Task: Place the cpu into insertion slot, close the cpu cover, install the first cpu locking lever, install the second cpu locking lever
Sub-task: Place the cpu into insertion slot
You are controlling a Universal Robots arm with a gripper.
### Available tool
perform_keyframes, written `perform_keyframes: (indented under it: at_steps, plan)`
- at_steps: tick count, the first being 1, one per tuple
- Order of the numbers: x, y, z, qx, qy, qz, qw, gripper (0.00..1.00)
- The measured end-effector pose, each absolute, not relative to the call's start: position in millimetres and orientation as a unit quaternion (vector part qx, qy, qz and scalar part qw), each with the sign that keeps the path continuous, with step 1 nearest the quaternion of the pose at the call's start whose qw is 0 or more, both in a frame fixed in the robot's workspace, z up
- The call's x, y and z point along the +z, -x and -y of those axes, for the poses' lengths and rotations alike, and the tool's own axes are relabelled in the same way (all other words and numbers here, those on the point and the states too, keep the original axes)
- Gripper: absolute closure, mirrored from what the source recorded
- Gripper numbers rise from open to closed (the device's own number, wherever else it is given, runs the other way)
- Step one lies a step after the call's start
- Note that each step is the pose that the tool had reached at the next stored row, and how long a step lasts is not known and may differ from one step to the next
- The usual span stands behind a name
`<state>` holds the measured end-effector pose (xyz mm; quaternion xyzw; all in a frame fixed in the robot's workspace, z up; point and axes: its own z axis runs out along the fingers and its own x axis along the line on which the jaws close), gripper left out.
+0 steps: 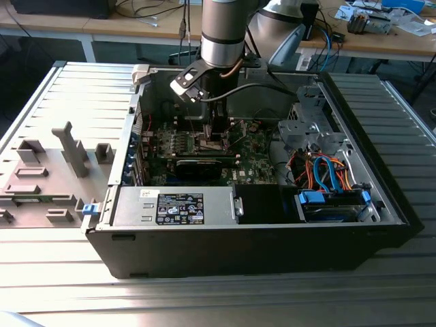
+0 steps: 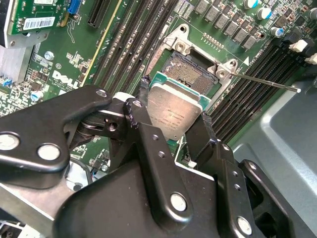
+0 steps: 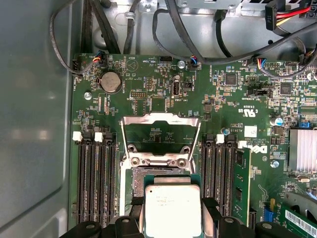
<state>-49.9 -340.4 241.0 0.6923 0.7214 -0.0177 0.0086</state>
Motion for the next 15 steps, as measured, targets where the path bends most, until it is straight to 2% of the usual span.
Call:
perform_keyframes:
  at_steps: [15]
  plan:
    - [238.1,51.5,334.9,-0.018,-0.692,-0.721,0.009,0.46]
